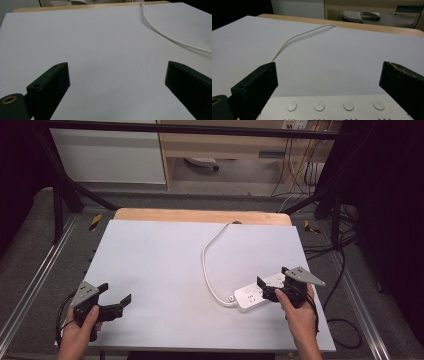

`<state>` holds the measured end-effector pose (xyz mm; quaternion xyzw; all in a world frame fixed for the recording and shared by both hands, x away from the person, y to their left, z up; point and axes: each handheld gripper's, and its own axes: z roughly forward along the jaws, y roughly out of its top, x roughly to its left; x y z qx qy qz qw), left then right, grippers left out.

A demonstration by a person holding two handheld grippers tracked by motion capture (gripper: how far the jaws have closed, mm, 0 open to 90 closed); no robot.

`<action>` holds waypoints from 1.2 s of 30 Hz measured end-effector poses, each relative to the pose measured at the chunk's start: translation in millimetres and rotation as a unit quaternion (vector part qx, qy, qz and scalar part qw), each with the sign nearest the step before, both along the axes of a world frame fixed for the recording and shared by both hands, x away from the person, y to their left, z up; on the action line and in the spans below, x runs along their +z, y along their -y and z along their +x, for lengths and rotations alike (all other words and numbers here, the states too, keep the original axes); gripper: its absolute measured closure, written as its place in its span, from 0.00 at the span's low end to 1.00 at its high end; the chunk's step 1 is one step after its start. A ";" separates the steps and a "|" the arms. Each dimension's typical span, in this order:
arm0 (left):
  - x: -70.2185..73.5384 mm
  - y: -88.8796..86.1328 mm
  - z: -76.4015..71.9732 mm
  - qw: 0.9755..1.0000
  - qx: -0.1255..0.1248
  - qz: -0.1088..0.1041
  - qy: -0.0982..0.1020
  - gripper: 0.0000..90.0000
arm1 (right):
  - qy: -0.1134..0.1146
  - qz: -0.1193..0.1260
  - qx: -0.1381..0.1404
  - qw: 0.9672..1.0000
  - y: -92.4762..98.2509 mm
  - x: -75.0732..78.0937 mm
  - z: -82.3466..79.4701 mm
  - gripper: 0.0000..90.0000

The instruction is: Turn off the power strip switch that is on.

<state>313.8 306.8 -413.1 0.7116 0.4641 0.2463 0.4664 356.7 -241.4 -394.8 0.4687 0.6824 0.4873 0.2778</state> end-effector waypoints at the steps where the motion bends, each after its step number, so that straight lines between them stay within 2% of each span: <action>1: 0.0 -0.1 0.0 1.000 0.000 0.000 0.000 0.06 | 0.004 0.000 0.001 1.000 1.6 0.5 -1.4 0.02; 12: 0.0 -0.5 -0.1 1.000 0.002 0.000 0.000 0.06 | 0.023 0.006 -0.003 1.000 18.7 6.9 -16.2 0.03; 20: 0.1 -0.2 -0.3 1.000 0.001 -0.001 0.000 0.06 | 0.023 0.001 -0.009 1.000 31.5 4.5 -29.5 0.03; 29: -0.1 -0.3 -0.2 1.000 0.001 -0.001 0.000 0.06 | 0.011 -0.016 -0.013 1.000 43.7 -4.9 -39.2 0.03; 36: 0.0 -0.1 -0.5 1.000 0.002 0.000 0.000 0.06 | -0.009 -0.023 -0.014 1.000 52.1 -16.0 -46.6 0.03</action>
